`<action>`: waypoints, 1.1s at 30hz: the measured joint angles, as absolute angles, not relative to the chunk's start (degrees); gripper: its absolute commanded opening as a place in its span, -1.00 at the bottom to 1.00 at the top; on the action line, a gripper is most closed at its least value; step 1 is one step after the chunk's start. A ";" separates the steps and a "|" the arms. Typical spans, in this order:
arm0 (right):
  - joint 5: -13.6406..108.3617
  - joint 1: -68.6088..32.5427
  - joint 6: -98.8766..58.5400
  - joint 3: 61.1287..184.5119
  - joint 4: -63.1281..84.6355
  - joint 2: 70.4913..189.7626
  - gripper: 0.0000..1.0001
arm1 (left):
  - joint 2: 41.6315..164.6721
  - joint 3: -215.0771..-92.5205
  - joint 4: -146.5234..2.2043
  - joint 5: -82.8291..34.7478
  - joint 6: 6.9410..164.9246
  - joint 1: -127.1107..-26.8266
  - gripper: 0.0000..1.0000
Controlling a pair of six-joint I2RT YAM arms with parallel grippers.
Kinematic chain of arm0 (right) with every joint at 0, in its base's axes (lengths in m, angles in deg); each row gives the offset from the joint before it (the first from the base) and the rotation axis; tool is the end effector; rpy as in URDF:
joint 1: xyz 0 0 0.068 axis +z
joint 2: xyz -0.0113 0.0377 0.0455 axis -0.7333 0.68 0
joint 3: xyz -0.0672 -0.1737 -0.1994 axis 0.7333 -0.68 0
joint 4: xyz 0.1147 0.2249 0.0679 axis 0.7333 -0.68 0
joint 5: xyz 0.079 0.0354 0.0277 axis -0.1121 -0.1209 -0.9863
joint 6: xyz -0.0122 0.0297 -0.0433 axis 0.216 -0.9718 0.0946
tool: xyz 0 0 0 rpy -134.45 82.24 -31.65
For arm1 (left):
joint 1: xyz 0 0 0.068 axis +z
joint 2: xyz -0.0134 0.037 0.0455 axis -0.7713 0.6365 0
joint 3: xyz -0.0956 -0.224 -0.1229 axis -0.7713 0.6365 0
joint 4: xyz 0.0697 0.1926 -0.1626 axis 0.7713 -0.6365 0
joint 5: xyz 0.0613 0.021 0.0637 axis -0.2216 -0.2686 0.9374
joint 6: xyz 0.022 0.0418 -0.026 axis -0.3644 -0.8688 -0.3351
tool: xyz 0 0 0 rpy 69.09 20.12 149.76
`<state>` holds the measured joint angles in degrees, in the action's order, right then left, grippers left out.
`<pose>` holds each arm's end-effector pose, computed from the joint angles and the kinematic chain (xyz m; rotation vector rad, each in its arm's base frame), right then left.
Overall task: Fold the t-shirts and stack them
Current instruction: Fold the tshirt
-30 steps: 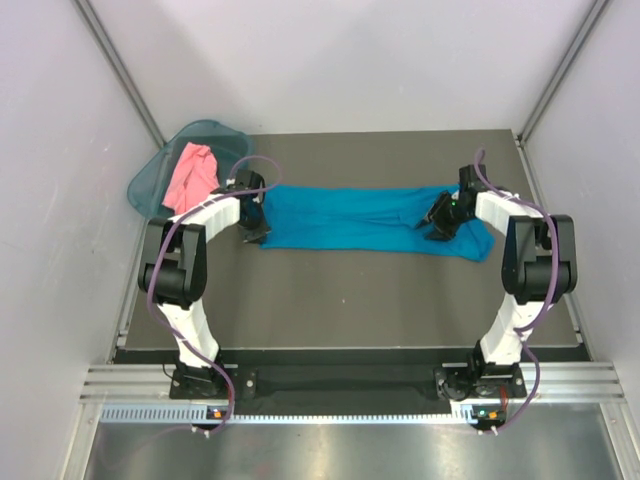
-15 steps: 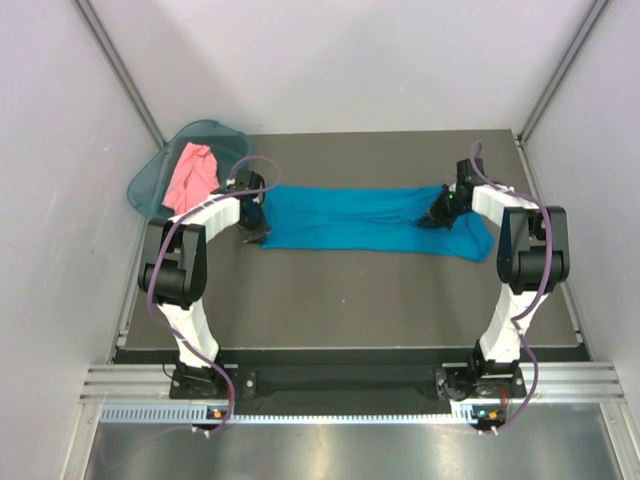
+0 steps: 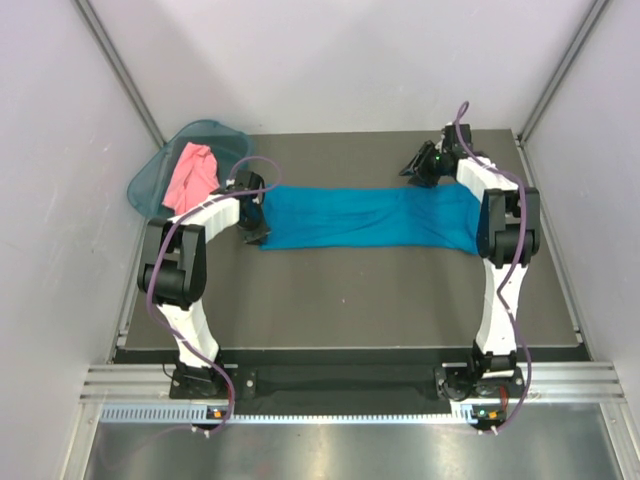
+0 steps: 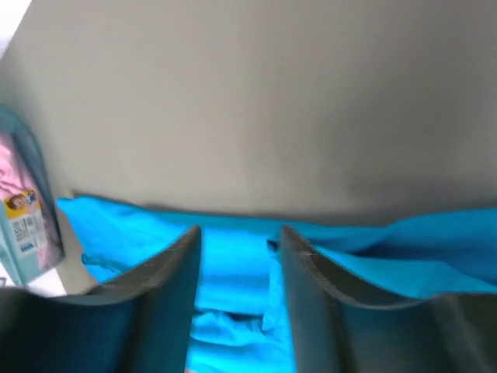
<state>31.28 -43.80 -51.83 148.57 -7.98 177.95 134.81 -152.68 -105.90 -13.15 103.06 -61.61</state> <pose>0.5019 0.0438 0.1812 0.5463 2.4023 0.8283 0.3659 -0.0705 0.1690 -0.4332 2.7225 -0.1261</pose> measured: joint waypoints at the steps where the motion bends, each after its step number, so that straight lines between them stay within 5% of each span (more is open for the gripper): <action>1: 31.25 -43.85 -51.42 149.16 -8.49 178.03 -0.03 | 134.77 -152.68 -105.94 -13.10 102.87 -61.61 -0.32; 7: 33.16 -44.88 -47.13 141.58 -12.27 171.32 0.00 | 134.03 -152.68 -107.80 -12.51 102.36 -61.58 -0.21; 20: 42.40 -57.42 -35.24 118.95 -23.79 144.62 0.29 | 131.93 -157.37 -109.33 -19.13 101.14 -61.63 -0.41; 29: 43.95 -58.95 -29.34 111.68 -23.76 145.80 0.06 | 135.05 -157.20 -108.44 -23.68 101.12 -62.26 -0.44; 33: 44.02 -58.95 -28.01 111.68 -22.54 146.98 -0.30 | 135.62 -156.94 -108.26 -23.90 101.12 -62.30 -0.48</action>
